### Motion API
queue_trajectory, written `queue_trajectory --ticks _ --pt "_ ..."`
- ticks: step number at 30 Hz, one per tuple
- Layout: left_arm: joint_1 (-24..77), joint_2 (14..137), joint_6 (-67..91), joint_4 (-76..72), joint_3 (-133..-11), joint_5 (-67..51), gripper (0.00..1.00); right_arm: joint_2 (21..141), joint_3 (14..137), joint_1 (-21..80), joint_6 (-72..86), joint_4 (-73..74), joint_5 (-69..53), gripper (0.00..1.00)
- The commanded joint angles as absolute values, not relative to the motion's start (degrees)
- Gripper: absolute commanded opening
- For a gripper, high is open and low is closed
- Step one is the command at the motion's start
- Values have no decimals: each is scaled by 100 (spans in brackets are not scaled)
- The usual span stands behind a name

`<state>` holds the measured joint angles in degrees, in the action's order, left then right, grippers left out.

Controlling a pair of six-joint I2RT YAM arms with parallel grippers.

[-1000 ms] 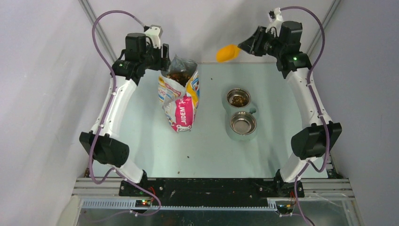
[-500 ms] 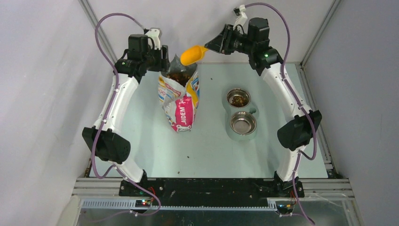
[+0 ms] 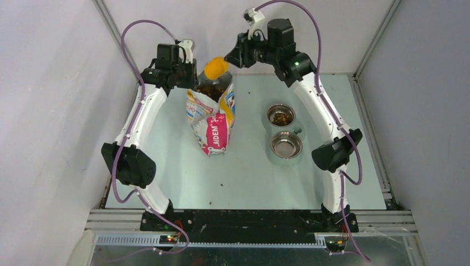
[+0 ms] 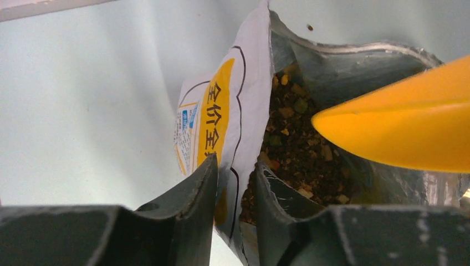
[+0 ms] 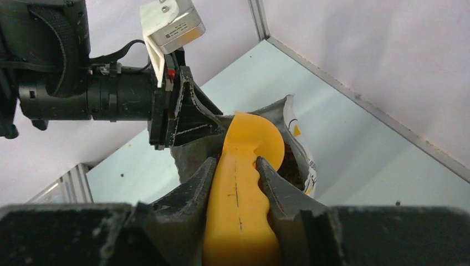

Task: Serve the pet food

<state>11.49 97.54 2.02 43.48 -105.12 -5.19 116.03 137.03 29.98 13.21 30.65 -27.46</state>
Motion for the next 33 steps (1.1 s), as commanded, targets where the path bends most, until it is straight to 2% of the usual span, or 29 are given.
queue_trajectory --ticks 1,9,12,16,25,33 --pt "1134 9752 195 4404 -10731 -829 31 11973 14306 3085 684 3642 -2202 0" --pt "1138 9621 350 4254 -10580 -969 6 12174 14188 3353 36 3807 -2034 0" --pt "1134 9635 446 4167 -10624 -1052 0 12463 14344 3457 18 3733 -1897 0" --pt "1136 9646 590 4098 -10662 -1278 0 12741 14484 3605 -185 3557 -1578 0" --pt "1148 9591 876 3941 -10539 -1718 0 12763 13811 3795 -820 3035 -1295 0" --pt "1143 9508 846 4027 -10453 -1732 0 12944 13500 3985 -1471 3382 -1043 0"
